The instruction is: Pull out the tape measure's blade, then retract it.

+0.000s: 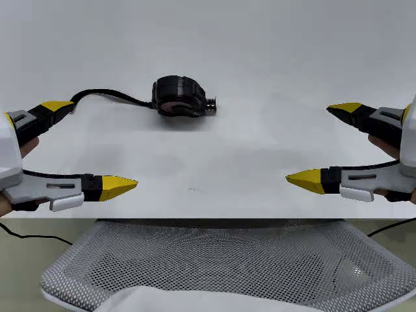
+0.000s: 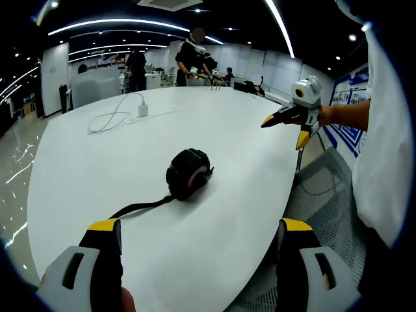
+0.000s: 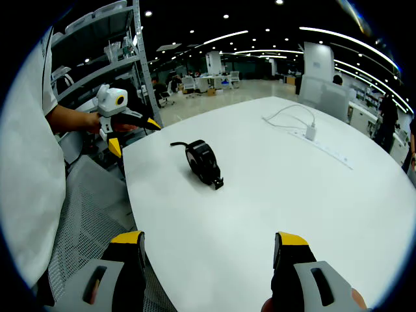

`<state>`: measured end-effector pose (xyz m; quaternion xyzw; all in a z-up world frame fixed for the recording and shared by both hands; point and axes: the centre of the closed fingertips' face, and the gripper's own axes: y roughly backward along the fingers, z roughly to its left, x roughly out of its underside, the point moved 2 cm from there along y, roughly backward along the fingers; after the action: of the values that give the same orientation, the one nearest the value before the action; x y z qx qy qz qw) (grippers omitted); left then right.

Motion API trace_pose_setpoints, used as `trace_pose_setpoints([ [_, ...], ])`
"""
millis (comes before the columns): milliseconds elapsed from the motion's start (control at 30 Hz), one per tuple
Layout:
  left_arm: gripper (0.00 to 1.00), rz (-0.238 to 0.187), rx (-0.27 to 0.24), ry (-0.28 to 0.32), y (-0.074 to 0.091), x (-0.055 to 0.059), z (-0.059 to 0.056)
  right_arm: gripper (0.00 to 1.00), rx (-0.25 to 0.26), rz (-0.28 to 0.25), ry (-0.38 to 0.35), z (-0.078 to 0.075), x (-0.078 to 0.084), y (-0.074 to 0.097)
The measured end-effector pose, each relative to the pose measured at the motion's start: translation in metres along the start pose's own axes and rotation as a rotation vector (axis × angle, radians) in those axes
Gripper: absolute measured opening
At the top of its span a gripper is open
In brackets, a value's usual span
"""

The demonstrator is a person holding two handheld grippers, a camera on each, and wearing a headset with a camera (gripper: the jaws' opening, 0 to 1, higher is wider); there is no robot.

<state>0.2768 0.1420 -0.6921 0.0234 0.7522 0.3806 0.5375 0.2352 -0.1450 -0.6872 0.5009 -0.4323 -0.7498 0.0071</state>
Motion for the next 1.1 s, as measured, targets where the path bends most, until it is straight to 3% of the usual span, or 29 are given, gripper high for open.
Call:
trace_pose_setpoints([
  [1100,0.99,0.010,0.017,0.013,-0.0042,0.0026,0.0013,0.83,0.006,-0.013,0.021,-0.0037,-0.0038,-0.0043],
])
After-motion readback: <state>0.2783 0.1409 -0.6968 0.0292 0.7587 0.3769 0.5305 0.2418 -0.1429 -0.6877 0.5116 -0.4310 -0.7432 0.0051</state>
